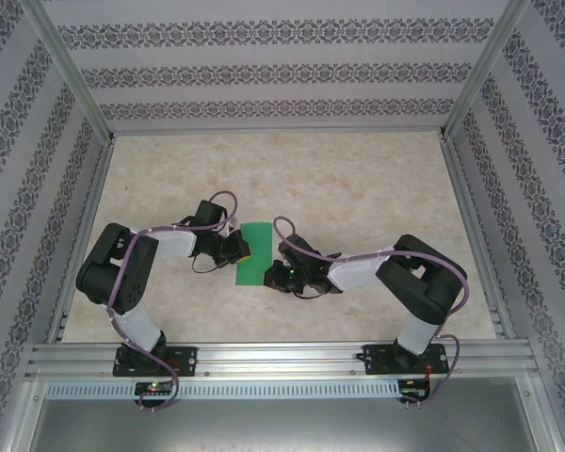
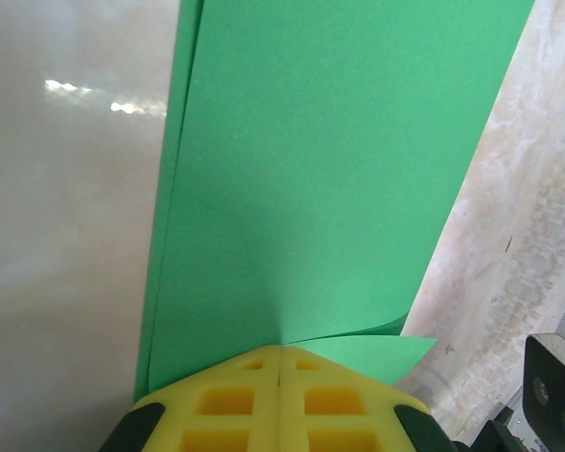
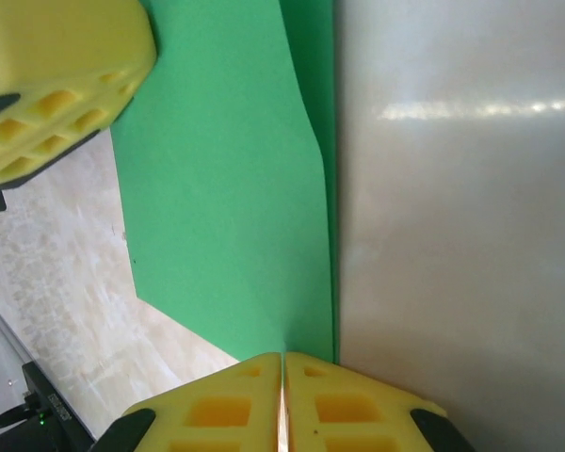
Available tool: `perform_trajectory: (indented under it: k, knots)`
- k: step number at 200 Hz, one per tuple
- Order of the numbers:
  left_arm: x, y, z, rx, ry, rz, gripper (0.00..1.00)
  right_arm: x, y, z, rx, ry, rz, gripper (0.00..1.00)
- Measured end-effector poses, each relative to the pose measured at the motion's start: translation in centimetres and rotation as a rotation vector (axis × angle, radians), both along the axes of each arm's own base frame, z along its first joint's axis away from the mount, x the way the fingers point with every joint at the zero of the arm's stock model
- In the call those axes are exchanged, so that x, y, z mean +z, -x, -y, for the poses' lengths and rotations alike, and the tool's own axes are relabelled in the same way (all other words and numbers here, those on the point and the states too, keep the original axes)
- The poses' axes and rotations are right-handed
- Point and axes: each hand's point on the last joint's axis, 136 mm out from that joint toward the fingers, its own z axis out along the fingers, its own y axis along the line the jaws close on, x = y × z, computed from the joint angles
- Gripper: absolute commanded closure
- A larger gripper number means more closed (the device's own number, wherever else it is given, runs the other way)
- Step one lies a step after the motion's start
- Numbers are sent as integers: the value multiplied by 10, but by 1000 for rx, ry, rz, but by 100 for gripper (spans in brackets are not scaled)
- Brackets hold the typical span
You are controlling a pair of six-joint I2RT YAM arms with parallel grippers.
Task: Fold a paper plane with a square sheet of paper (pick it up from the middle)
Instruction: Fold the triangle a second time at the center of the table.
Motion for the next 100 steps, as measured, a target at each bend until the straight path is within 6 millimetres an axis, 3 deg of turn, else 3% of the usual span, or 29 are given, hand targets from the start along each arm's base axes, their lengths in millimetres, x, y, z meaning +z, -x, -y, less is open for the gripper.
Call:
perform_trajectory:
  k: [42,78,100]
  knots:
    - [0,0,1,-7,1,3,98,5,4,17,-17,13,-9,84]
    - [1,3,5,-18,-8,13,96,24,-15,33,-76,28,60,69]
    - [1,7,11,-34,-12,13,94,27,-25,44,-109,55,94,68]
